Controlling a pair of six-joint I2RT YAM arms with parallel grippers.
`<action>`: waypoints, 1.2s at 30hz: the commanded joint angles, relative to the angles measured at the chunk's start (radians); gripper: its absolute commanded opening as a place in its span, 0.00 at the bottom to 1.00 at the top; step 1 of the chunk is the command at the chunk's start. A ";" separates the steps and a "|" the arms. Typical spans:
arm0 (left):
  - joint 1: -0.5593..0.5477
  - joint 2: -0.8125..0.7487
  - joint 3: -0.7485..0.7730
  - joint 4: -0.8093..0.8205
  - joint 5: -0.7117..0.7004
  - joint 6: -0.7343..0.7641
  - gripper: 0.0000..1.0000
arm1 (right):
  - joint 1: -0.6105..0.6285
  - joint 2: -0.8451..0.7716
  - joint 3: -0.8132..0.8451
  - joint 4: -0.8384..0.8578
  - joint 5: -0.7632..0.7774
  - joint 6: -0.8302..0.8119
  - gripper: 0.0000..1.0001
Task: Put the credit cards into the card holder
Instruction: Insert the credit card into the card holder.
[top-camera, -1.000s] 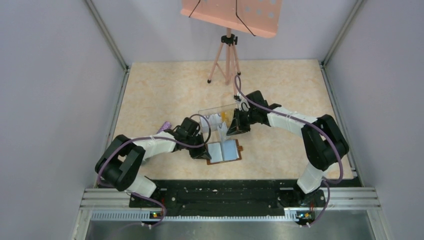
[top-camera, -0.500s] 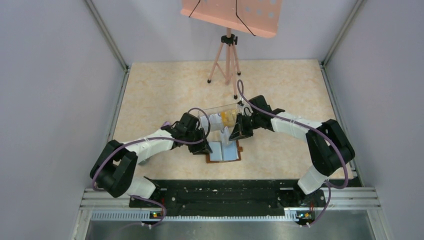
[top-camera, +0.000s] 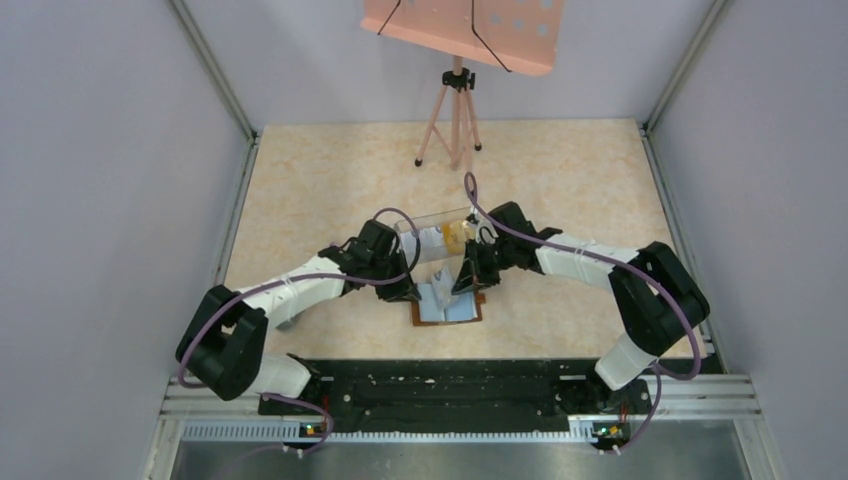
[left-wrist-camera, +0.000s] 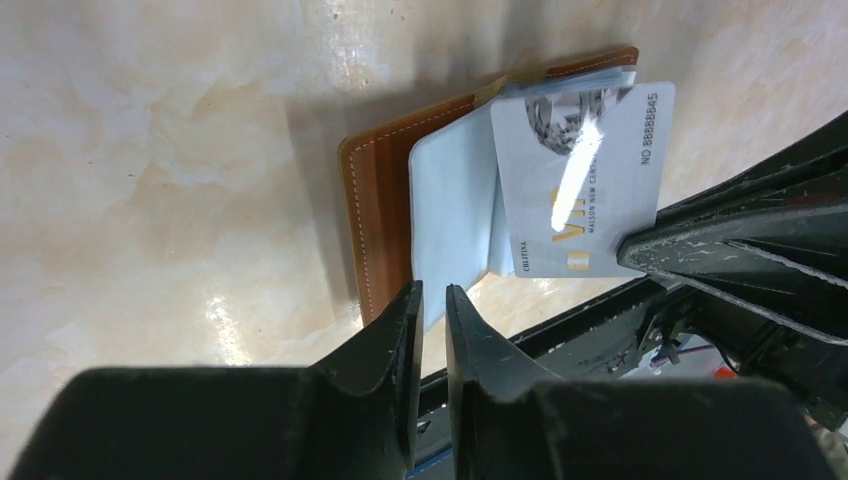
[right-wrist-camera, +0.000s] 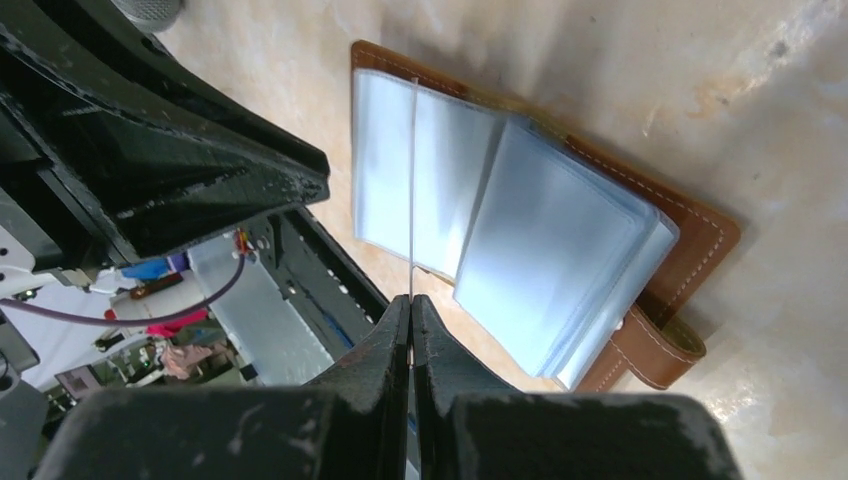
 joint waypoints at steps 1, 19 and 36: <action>-0.007 0.027 0.009 0.002 -0.025 0.031 0.18 | 0.011 -0.026 -0.028 0.027 0.030 0.011 0.00; -0.077 0.158 0.027 -0.044 -0.112 0.050 0.00 | 0.012 -0.021 -0.103 0.015 0.046 0.002 0.00; -0.092 0.185 0.017 -0.049 -0.122 0.058 0.00 | -0.001 0.008 -0.078 0.018 0.107 0.008 0.00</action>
